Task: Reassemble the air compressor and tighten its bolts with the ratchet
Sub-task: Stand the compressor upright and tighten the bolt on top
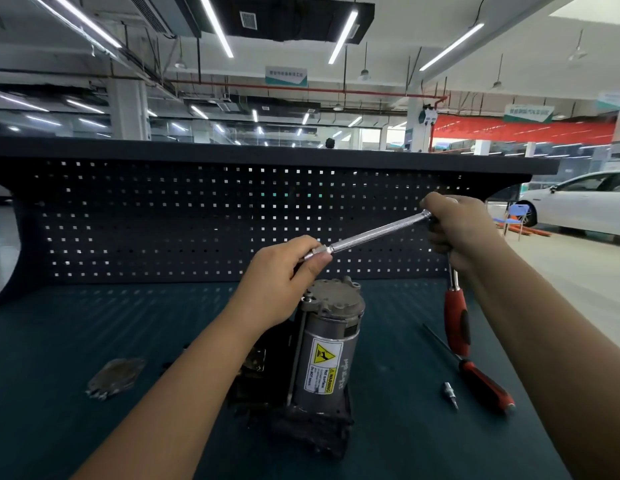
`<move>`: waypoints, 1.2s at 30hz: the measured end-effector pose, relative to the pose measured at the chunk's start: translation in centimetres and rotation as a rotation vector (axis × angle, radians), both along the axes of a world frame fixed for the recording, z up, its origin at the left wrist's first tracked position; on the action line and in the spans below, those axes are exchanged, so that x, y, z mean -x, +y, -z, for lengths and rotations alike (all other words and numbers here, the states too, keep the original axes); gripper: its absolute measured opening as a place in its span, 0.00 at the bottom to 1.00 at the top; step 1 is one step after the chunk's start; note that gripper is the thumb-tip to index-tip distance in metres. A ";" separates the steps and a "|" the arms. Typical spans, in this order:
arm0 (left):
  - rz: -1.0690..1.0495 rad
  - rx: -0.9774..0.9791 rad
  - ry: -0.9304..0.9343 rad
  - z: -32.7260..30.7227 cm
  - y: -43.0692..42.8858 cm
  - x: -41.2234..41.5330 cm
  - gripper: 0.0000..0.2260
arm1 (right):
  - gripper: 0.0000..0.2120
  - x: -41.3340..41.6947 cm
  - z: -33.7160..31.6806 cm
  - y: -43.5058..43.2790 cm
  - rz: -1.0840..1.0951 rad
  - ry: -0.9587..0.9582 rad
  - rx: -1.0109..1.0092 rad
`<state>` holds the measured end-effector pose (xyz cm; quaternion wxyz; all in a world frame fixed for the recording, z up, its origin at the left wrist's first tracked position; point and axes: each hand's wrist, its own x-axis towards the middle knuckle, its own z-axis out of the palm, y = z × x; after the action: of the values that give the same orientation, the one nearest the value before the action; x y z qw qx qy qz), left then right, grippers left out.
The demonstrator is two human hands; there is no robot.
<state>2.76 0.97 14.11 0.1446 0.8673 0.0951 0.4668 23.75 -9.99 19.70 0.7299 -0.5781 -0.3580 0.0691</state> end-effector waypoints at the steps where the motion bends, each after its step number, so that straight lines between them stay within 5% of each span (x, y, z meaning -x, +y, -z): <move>1: 0.010 0.020 -0.017 0.0 0.1 0.1 0.08 | 0.18 -0.4 0.0 0.1 -0.012 0.055 -0.016; 5: -0.004 0.099 -0.111 0.6 1.0 1.3 0.17 | 0.14 -3.1 -0.3 -2.3 0.107 0.291 -0.211; 9: -0.012 0.078 -0.140 0.7 0.7 1.6 0.12 | 0.16 -3.8 1.1 -3.3 0.131 0.267 -0.029; 13: -0.042 0.056 -0.134 0.5 0.1 0.6 0.13 | 0.20 -3.7 4.3 -4.1 -0.121 0.556 0.187; 18: -0.063 0.075 -0.122 0.1 0.1 -0.7 0.11 | 0.16 -4.2 7.2 -6.1 -0.345 0.812 0.083; 23: -0.065 0.082 -0.149 0.2 0.1 -0.7 0.18 | 0.16 -4.7 11.0 -5.4 -0.317 0.825 0.055; 31: -0.088 0.073 -0.128 0.3 0.1 -1.1 0.17 | 0.11 -5.9 17.3 -3.3 -0.382 0.917 -0.087; 36: -0.097 0.072 -0.126 0.4 0.3 -1.0 0.19 | 0.11 -6.9 19.3 -1.4 -0.219 0.785 -0.079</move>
<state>3.81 1.32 13.76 0.1587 0.8247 0.1444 0.5232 30.70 -11.42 0.45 0.8211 -0.4379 -0.1141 0.3477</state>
